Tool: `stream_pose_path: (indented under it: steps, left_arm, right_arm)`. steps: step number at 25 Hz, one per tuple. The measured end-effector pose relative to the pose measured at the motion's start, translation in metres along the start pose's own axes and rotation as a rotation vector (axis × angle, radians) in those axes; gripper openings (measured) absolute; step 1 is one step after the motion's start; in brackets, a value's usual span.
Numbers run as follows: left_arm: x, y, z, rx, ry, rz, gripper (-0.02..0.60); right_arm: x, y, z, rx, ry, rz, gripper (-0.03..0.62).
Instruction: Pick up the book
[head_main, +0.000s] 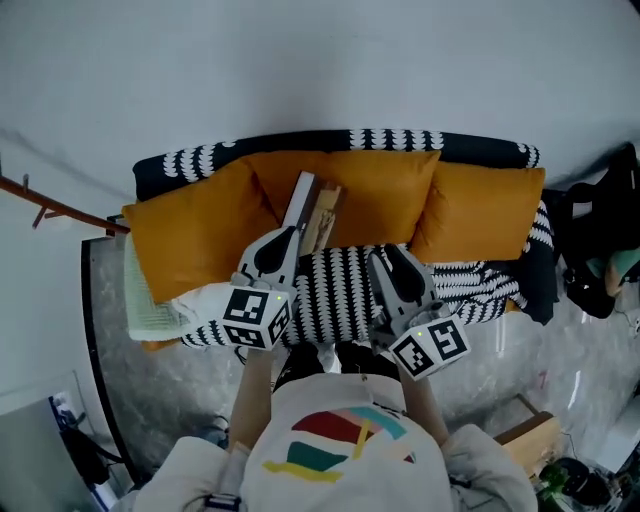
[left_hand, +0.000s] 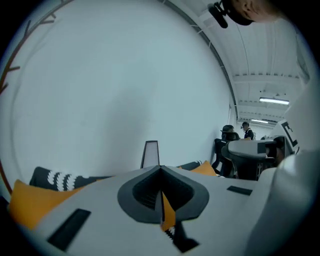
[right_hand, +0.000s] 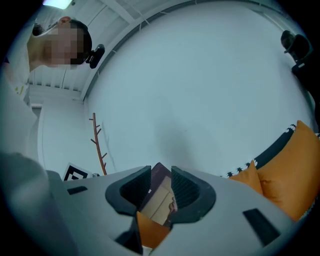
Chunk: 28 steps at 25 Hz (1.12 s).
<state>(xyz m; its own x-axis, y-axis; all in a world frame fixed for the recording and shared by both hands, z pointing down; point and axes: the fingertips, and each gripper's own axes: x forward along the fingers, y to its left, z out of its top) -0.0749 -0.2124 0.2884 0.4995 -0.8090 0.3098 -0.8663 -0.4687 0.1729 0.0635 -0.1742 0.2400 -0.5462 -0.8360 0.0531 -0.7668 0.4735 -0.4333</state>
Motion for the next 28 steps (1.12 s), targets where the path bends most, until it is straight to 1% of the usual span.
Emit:
stream_pose_path:
  steps: [2,4,6,8,10,12,14,15,17,19,22,28]
  left_arm:
    - [-0.012,-0.003,0.026,0.033,-0.044,0.017,0.003]
    - [-0.022,-0.006,0.048,0.047,-0.087,0.028,0.004]
    - [-0.030,-0.009,0.063,0.053,-0.118,0.030,0.005]
    - [-0.036,-0.013,0.071,0.067,-0.131,0.031,0.005]
    - [-0.039,-0.016,0.074,0.074,-0.135,0.031,0.004]
    - [-0.039,-0.018,0.073,0.063,-0.131,0.025,0.005]
    - [-0.038,-0.018,0.069,0.050,-0.124,0.025,0.005]
    - [-0.039,-0.018,0.068,0.047,-0.121,0.028,0.005]
    - [-0.040,-0.017,0.066,0.046,-0.117,0.035,0.005]
    - [-0.042,-0.015,0.065,0.047,-0.117,0.039,0.005]
    - [-0.044,-0.012,0.066,0.049,-0.122,0.048,0.005]
    - [-0.047,-0.009,0.070,0.051,-0.134,0.062,0.005]
  right_arm:
    - [-0.001,0.013,0.013,-0.018,-0.022,0.021,0.135]
    - [0.000,0.024,0.024,-0.039,-0.040,0.047,0.135]
    - [0.002,0.031,0.034,-0.061,-0.058,0.060,0.135]
    - [0.004,0.032,0.042,-0.080,-0.071,0.056,0.135]
    - [0.006,0.031,0.048,-0.103,-0.078,0.049,0.135]
    - [0.006,0.028,0.049,-0.134,-0.071,0.033,0.135]
    - [0.006,0.022,0.047,-0.182,-0.045,-0.009,0.135]
    - [0.005,0.019,0.045,-0.209,-0.030,-0.036,0.122]
    - [0.003,0.014,0.043,-0.236,-0.015,-0.080,0.055]
    - [0.002,0.012,0.041,-0.217,-0.014,-0.091,0.043]
    - [0.002,0.012,0.038,-0.194,-0.014,-0.080,0.041]
    - [0.004,0.015,0.036,-0.197,-0.011,-0.075,0.041]
